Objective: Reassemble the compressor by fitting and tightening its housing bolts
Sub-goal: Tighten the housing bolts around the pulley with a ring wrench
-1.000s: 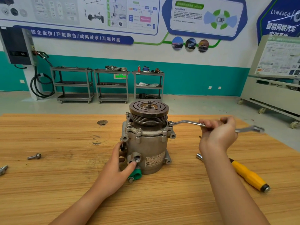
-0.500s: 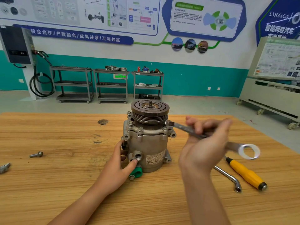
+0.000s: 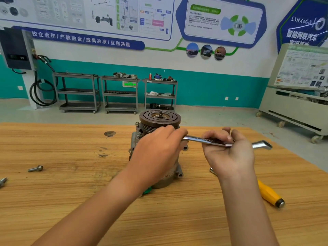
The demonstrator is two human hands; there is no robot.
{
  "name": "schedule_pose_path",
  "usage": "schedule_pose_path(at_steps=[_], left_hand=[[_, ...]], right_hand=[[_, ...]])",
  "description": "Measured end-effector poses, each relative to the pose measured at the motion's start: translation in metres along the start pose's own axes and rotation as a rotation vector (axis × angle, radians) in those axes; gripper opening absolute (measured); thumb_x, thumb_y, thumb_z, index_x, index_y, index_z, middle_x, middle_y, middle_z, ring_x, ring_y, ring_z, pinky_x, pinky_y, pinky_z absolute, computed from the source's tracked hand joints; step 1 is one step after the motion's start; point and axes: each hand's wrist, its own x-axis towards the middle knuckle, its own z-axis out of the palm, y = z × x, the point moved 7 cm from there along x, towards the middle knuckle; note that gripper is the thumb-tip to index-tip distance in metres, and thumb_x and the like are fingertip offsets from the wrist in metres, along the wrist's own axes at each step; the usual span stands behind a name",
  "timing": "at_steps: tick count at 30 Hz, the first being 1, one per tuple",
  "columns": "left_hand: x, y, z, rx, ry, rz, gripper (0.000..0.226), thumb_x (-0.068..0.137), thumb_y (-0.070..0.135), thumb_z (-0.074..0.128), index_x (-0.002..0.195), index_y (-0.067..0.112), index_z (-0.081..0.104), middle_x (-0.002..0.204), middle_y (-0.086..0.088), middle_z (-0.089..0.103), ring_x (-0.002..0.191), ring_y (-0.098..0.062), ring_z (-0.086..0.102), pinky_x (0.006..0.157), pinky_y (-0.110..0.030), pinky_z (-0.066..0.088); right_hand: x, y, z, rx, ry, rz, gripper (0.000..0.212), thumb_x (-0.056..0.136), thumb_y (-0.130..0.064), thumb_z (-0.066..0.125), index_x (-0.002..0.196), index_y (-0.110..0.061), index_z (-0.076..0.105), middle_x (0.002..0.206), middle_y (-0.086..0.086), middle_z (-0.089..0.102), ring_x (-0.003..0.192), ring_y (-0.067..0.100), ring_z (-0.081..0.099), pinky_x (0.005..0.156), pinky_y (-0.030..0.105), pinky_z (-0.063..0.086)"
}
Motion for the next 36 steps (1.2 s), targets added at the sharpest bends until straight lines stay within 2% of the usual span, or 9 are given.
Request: schedule_pose_path(at_steps=[2,4,7,10,13,16,21,25,36], left_hand=[[0.003,-0.007,-0.003,-0.017,0.003,0.01,0.036,0.089,0.023,0.04,0.098,0.003,0.068,0.069,-0.006,0.062,0.056,-0.02,0.059,0.042,-0.029,0.047],[0.005,-0.016,-0.008,0.003,0.007,-0.004,0.035,0.09,0.022,0.04,0.096,0.002,0.067,0.068,-0.007,0.061,0.054,-0.022,0.056,0.04,-0.031,0.045],[0.009,-0.023,-0.009,0.099,-0.003,0.006,0.034,0.09,0.022,0.039,0.095,0.002,0.067,0.066,-0.008,0.056,0.053,-0.021,0.05,0.039,-0.028,0.036],[0.006,-0.02,-0.005,0.088,0.009,0.023,0.033,0.091,0.022,0.04,0.096,0.003,0.067,0.067,-0.008,0.058,0.053,-0.021,0.052,0.038,-0.029,0.039],[0.003,-0.019,-0.007,-0.058,0.098,-0.07,0.033,0.091,0.021,0.042,0.099,0.0,0.067,0.071,-0.01,0.063,0.056,-0.024,0.058,0.041,-0.034,0.047],[0.001,-0.009,-0.003,-0.128,0.125,-0.086,0.033,0.092,0.02,0.042,0.097,-0.001,0.067,0.071,-0.008,0.063,0.055,-0.022,0.059,0.042,-0.035,0.049],[0.001,0.011,0.016,-0.1,0.016,-0.018,0.036,0.09,0.028,0.043,0.106,0.007,0.067,0.072,-0.007,0.059,0.056,-0.019,0.055,0.045,-0.028,0.045],[-0.021,-0.036,0.018,-0.245,-0.083,-0.204,0.056,0.09,0.048,0.041,0.14,0.023,0.04,0.12,0.006,0.048,0.099,-0.002,0.045,0.08,-0.017,0.037],[-0.125,-0.106,0.052,-0.5,-0.147,-0.636,0.055,0.08,0.06,0.033,0.131,0.047,0.02,0.134,0.02,0.031,0.127,0.0,0.034,0.103,-0.027,0.033]], right_hand=[[-0.002,-0.003,0.001,-0.386,-0.084,-0.027,0.03,0.095,-0.039,0.045,0.08,-0.015,0.053,0.06,-0.001,0.055,0.057,0.013,0.059,0.061,0.028,0.051],[-0.013,-0.003,0.002,-1.228,-0.242,-0.176,0.033,0.079,-0.061,0.049,0.083,-0.029,0.059,0.08,-0.011,0.065,0.083,0.008,0.063,0.075,0.028,0.051],[-0.051,-0.012,0.03,-1.955,-0.619,-1.003,0.032,0.087,-0.049,0.047,0.077,-0.025,0.066,0.074,-0.013,0.065,0.075,0.005,0.058,0.063,0.023,0.048],[-0.068,-0.019,0.041,-1.942,-0.878,-1.347,0.032,0.09,-0.031,0.048,0.077,-0.01,0.068,0.074,-0.001,0.063,0.069,0.009,0.054,0.06,0.024,0.044],[-0.037,-0.023,0.027,-1.776,-0.578,-0.76,0.05,0.083,-0.061,0.043,0.077,-0.018,0.068,0.071,-0.003,0.066,0.072,0.01,0.06,0.062,0.028,0.047],[-0.01,-0.015,0.0,-1.053,-0.289,-0.172,0.06,0.07,-0.066,0.042,0.092,-0.015,0.064,0.084,0.004,0.072,0.086,0.018,0.069,0.073,0.031,0.05],[0.023,-0.01,0.001,-0.013,-0.066,-0.066,0.055,0.097,-0.038,0.036,0.047,-0.016,0.037,0.039,-0.005,0.025,0.029,0.01,0.027,0.038,0.013,0.033],[0.055,-0.026,0.001,0.004,0.073,-0.221,0.048,0.101,-0.033,0.028,0.056,-0.019,0.02,0.04,-0.005,0.016,0.031,0.011,0.014,0.034,0.014,0.015],[0.1,-0.021,-0.015,-0.035,0.176,-0.189,0.045,0.101,-0.032,0.028,0.059,-0.019,0.02,0.041,-0.005,0.017,0.031,0.011,0.014,0.034,0.015,0.014]])
